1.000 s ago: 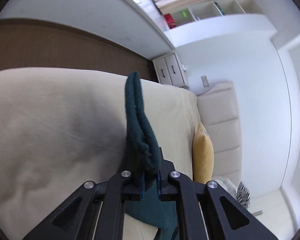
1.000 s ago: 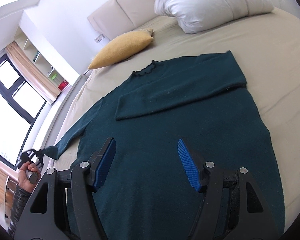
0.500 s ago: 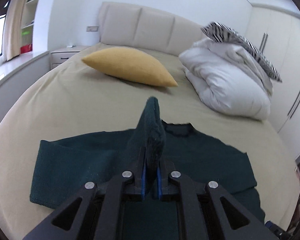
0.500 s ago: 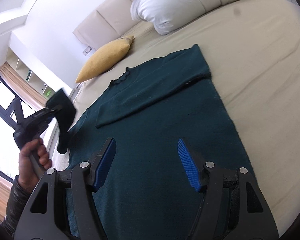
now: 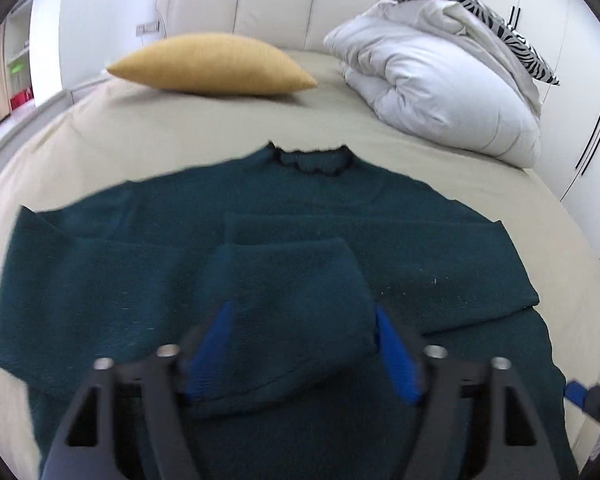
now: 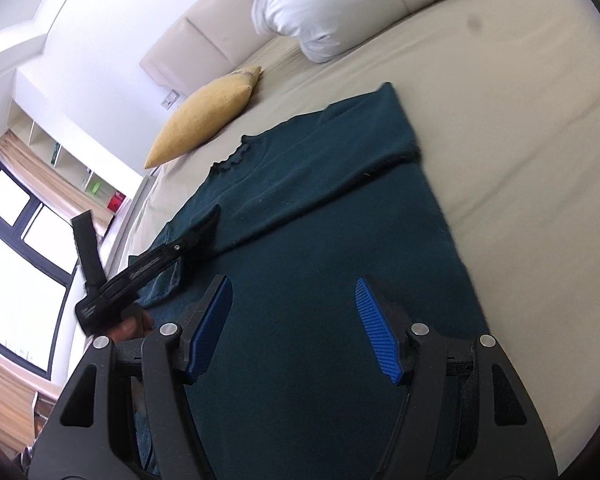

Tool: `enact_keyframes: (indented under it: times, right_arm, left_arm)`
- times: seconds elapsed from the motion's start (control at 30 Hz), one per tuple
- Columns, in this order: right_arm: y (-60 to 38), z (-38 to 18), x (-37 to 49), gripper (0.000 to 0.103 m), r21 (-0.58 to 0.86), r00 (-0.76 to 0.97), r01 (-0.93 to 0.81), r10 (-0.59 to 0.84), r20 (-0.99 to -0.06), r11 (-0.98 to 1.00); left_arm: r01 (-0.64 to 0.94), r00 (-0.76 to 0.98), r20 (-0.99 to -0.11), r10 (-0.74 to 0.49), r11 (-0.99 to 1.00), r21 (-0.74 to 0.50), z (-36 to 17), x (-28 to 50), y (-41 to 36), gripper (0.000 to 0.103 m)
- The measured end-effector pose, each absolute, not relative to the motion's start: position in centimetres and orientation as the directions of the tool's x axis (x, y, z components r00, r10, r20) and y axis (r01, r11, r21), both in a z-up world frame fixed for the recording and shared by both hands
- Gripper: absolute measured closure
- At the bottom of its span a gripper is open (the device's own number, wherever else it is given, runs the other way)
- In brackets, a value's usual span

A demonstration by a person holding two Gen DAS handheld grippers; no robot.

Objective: Fold small clothes

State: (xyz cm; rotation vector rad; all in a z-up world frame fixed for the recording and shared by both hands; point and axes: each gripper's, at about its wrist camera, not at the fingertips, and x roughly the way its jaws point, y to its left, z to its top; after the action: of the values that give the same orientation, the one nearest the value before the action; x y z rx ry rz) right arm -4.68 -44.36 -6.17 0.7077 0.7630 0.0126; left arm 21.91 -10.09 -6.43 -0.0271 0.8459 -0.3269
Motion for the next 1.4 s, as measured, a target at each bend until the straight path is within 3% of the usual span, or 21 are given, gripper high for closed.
enact_keyframes:
  times: [0.2, 0.5, 0.57, 0.63, 0.73, 1.03, 1.2, 1.4]
  right_arm:
    - [-41.5, -4.4, 2.5, 0.040, 0.570, 0.695, 0.144, 0.327, -0.640, 0.809]
    - [-35.1, -7.3, 15.3, 0.041, 0.589, 0.552, 0.102, 0.447, -0.704, 0.802]
    - [-34.1, -8.1, 16.9, 0.048, 0.565, 0.523, 0.099, 0.440, -0.730, 0.819]
    - [-32.7, -8.8, 18.4, 0.076, 0.513, 0.479, 0.088, 0.415, -0.773, 0.854]
    - [-31.7, -8.3, 18.6, 0.096, 0.460, 0.479, 0.053, 0.382, -0.790, 0.886]
    - [-35.0, -1.5, 17.1, 0.097, 0.405, 0.636, -0.003, 0.315, -0.705, 0.914]
    - [-41.1, -5.1, 17.2, 0.097, 0.413, 0.597, 0.124, 0.265, -0.757, 0.902]
    - [-41.9, -6.7, 16.9, 0.097, 0.444, 0.605, 0.101, 0.299, -0.738, 0.890]
  left_arm:
    - [0.314, 0.605, -0.710, -0.360, 0.928, -0.203, -5.6, 18.7, -6.7, 0.022]
    - [0.181, 0.630, -0.675, -0.385, 0.918, -0.354, -5.4, 17.3, 3.5, 0.022]
    - [0.145, 0.641, -0.671, -0.374, 0.917, -0.373, -5.4, 17.3, 5.8, 0.022]
    - [0.110, 0.652, -0.668, -0.358, 0.917, -0.384, -5.4, 17.5, 7.8, 0.022]
    - [0.064, 0.658, -0.669, -0.345, 0.911, -0.407, -5.8, 18.0, 10.2, 0.022]
    - [-0.003, 0.683, -0.648, -0.337, 0.886, -0.464, -5.3, 20.6, 13.8, 0.022]
    - [-0.010, 0.644, -0.687, -0.337, 0.894, -0.448, -6.1, 23.9, 12.8, 0.022]
    - [-0.040, 0.577, -0.766, -0.284, 0.926, -0.374, -8.0, 28.5, 11.0, 0.031]
